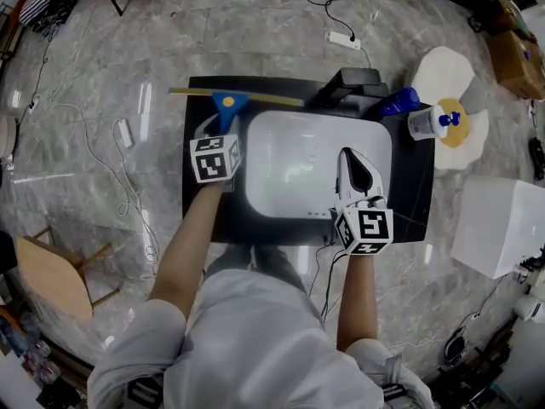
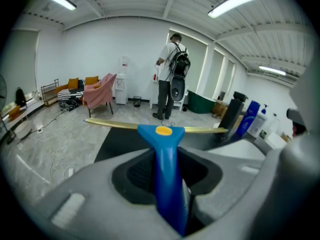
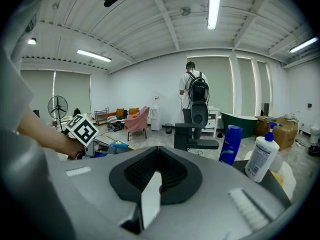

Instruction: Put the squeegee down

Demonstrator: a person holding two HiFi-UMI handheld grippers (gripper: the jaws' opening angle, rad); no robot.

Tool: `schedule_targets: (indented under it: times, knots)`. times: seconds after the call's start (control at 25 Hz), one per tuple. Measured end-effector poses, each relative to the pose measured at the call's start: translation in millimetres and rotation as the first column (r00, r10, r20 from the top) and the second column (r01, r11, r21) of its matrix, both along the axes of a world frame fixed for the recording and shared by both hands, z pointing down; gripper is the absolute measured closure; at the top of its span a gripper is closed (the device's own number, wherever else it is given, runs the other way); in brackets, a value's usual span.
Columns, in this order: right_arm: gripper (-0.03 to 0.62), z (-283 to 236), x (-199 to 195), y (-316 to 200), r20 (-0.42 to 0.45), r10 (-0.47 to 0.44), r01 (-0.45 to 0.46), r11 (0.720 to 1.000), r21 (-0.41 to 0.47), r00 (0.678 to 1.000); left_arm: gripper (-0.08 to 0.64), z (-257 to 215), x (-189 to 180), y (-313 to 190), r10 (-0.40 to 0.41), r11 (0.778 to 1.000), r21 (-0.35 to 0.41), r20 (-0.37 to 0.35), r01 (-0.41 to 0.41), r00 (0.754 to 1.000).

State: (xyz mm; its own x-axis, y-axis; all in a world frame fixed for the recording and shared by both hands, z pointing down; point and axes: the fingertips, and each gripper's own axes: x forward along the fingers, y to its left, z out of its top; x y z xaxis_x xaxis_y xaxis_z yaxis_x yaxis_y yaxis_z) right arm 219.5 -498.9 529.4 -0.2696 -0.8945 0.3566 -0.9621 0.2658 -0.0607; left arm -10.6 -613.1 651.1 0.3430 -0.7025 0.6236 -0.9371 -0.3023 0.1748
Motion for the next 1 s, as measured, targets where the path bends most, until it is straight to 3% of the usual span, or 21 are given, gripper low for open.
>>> schedule_targets:
  times: [0.64, 1.0]
  knots:
    - [0.589, 25, 14, -8, -0.009, 0.009, -0.009, 0.999, -0.046, 1.000, 0.430, 53, 12, -7, -0.043, 0.993, -0.111, 0.018, 0.045, 0.999]
    - [0.589, 27, 22, -6, -0.018, 0.016, -0.017, 0.999, -0.051, 1.000, 0.428, 59, 16, -6, -0.041, 0.991, -0.126, 0.048, 0.047, 0.998]
